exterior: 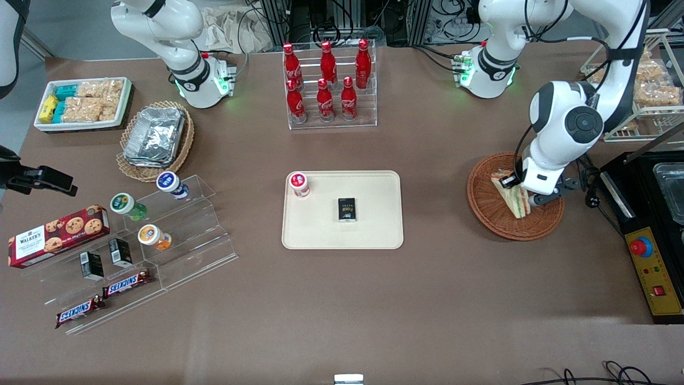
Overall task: Place sandwich from basket to tray
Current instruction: 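Lift the sandwich and carry it over the cream tray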
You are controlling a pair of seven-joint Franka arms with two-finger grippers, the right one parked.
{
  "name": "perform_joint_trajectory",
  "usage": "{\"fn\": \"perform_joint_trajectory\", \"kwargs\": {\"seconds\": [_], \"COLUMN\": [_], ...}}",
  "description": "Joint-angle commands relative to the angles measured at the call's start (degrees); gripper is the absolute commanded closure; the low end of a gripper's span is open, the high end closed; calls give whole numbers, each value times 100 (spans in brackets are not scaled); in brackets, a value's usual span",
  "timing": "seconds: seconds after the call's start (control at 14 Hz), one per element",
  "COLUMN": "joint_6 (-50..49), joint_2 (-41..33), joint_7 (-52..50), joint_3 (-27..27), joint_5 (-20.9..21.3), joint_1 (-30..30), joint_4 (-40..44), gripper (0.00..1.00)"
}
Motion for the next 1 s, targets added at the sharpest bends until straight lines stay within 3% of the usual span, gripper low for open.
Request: {"fn": "perform_joint_trajectory", "kwargs": {"seconds": [0.0,0.14,0.36,0.5,0.71,0.93], "joint_6": [-1671,-2343,-2600,-2452,-1646,-1011], "joint_2": [141,247,544,1018,1695,2433], "joint_7": [-15,-111,-408,-804,-1183,-1604], "joint_3": [-357,-717,-1358,-1842,-1923,-1923], "joint_5": [96,79,-9,96,113,700], "joint_1": [-6,-32,-50,-198,-725,-1139], "joint_4": [1483,2311,3121,3464,3625,3615], "gripper": [100,100,100,100,100,100]}}
